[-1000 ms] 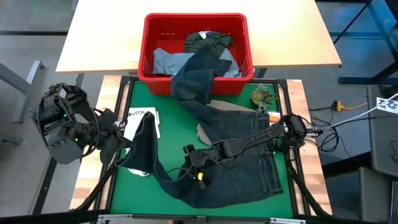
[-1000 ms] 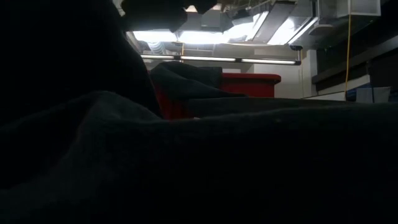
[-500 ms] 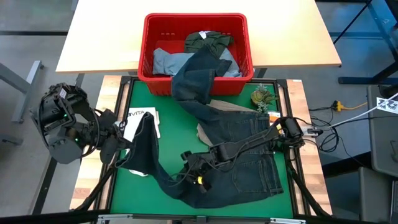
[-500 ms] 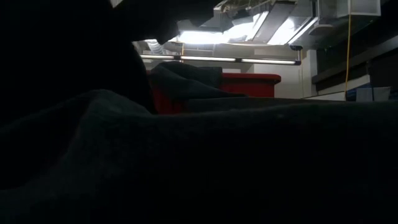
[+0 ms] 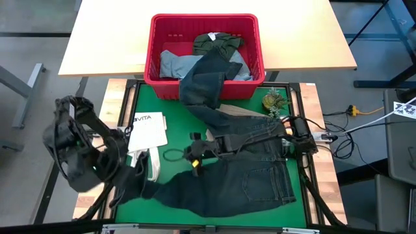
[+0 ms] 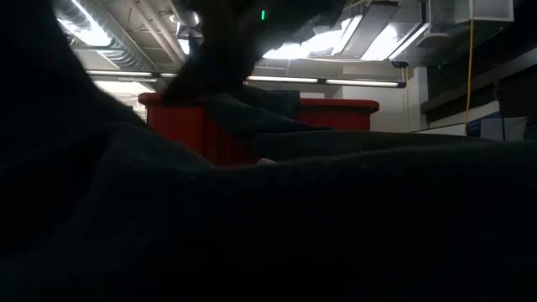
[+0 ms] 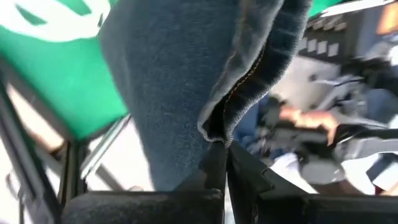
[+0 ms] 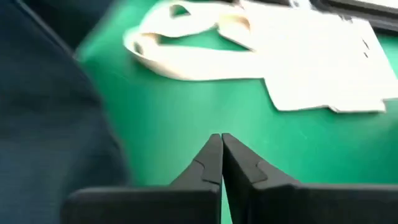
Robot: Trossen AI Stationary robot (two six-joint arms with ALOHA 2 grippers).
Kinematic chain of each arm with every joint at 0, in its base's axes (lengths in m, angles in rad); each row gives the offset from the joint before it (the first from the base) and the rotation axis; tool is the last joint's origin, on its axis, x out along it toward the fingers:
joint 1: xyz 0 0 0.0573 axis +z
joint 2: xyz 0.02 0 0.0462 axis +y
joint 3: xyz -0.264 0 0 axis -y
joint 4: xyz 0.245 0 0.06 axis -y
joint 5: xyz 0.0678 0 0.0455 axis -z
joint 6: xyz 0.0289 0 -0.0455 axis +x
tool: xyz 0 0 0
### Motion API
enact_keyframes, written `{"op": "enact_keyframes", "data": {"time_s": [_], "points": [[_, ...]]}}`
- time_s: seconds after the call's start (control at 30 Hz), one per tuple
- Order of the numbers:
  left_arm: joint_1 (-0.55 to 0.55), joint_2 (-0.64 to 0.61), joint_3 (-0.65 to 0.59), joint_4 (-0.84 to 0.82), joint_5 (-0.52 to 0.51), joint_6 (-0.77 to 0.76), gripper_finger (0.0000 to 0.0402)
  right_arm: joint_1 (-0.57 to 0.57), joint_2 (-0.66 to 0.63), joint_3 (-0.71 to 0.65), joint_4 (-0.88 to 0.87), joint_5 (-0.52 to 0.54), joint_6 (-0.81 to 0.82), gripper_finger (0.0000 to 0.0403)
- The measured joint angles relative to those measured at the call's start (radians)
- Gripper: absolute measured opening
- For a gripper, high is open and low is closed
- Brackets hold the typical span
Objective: Fold Laundry from Bin
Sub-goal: Fold the dark blue jeans
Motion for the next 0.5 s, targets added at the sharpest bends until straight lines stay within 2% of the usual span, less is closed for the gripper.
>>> {"op": "enact_keyframes", "data": {"time_s": [0.13, 0.3, 0.5], "points": [[0.000, 0.033, 0.000, 0.000, 0.092, -0.068, 0.0000, -0.038, 0.033, -0.001, -0.017, -0.012, 0.000, 0.0012], [0.000, 0.063, 0.000, 0.000, 0.073, -0.118, 0.0000, -0.060, 0.034, -0.001, -0.097, -0.072, -0.062, 0.0003], [0.008, 0.136, 0.000, 0.000, -0.164, -0.136, 0.0000, -0.058, -0.002, -0.001, -0.232, -0.084, -0.172, 0.0009]]}}
